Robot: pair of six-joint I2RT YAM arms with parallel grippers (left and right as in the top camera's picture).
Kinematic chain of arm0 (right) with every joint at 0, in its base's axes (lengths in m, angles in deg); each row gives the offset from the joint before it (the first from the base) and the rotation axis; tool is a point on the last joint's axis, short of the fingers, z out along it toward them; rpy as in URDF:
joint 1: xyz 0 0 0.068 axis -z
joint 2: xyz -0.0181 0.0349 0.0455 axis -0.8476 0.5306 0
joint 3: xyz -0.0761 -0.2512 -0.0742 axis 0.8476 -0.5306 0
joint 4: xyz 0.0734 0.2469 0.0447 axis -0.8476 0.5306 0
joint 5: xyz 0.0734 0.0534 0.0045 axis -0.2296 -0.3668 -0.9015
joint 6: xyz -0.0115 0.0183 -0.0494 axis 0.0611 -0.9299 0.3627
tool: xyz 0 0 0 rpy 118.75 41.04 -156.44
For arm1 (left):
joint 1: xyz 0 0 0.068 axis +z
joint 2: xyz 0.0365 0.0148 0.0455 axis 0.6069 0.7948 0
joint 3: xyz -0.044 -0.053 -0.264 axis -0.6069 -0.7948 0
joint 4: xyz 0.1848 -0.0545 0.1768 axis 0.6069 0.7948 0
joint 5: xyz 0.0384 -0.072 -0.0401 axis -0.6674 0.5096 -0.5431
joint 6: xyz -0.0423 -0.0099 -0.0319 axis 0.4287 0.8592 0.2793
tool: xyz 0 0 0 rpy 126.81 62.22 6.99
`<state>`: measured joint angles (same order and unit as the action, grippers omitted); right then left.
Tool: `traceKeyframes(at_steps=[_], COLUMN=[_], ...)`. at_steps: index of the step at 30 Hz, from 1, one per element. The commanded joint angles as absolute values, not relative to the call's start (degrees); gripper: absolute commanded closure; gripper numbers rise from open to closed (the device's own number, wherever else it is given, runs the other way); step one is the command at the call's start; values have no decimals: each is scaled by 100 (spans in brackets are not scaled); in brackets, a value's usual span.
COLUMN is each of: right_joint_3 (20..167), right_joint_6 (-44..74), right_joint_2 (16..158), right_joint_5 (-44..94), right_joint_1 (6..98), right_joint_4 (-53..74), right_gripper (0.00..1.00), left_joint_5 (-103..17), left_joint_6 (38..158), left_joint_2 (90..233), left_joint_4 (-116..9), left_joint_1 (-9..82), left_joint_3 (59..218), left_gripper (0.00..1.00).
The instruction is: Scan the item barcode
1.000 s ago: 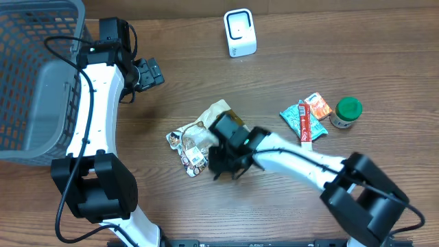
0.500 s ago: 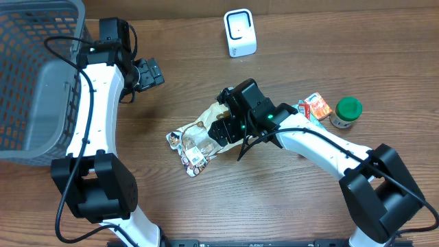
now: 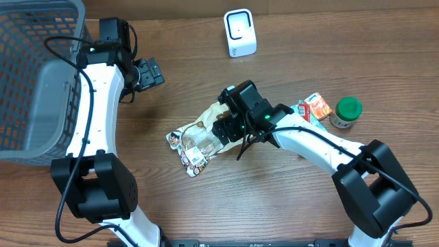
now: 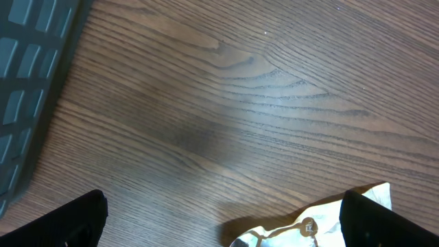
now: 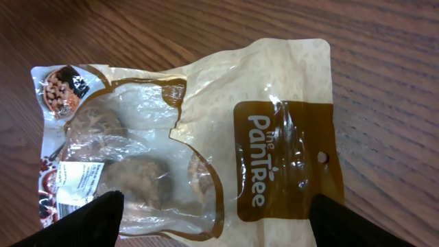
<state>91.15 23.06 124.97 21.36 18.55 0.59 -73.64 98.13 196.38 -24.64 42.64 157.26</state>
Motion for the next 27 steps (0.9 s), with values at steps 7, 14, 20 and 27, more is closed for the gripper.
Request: traceKeyframes(at_steps=[7,14,20,27], right_joint_3=[9222,9222,9222,9222], right_joint_6=[2332,2334,2332,2332], right_joint_2=[12856,12856,12856,12858], right_joint_5=[2210,2210,2212,2208], right_joint_1=[1840,1840,1862,1956], right_joint_4=[114,92,35,-146], right_gripper=[11,6,4,0], left_joint_5=[-6219,-6081,-6221,-6121], left_joint_6=[9573,9507,9512,9522], left_joint_2=[19695,19695,19695,19695], left_joint_4=[-1771,-1115,-1482,-2114], left_joint_1=[4242,3912,3600,3580], left_joint_3=[15726,15112,14039,13053], left_gripper=[27,39,35,34])
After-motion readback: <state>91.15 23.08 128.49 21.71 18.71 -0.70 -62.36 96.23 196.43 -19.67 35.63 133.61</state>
